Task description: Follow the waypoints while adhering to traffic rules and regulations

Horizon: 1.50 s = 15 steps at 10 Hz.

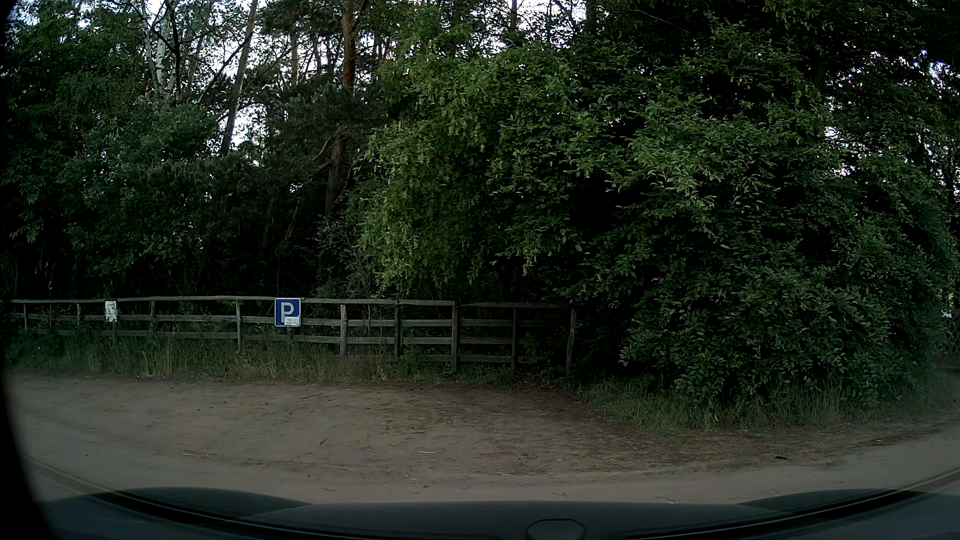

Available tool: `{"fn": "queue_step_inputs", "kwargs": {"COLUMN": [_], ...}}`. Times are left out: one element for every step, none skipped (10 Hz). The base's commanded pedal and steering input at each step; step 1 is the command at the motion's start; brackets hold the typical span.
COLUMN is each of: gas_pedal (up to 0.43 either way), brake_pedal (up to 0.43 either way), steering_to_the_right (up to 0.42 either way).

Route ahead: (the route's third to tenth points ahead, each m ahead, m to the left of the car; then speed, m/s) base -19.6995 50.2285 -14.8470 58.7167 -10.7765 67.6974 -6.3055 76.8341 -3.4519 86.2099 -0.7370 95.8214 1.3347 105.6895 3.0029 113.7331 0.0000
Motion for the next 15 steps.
{"fn": "queue_step_inputs", "kwargs": {"gas_pedal": [0.0, 0.0, 0.0, 0.0, 0.0, 0.0, 0.0, 0.0, 0.0, 0.0, 0.0, 0.0, 0.0, 0.0, 0.0], "brake_pedal": [0.293, 0.293, 0.293, 0.293, 0.287, 0.274, 0.262, 0.226, 0.165, 0.134, 0.073, 0.055, 0.049, 0.037, 0.03], "steering_to_the_right": [-0.959, -0.959, -0.959, -0.959, -0.959, -0.959, -0.959, -0.971, -0.972, -0.973, -0.972, -0.971, -0.97, -0.968, -0.966]}}
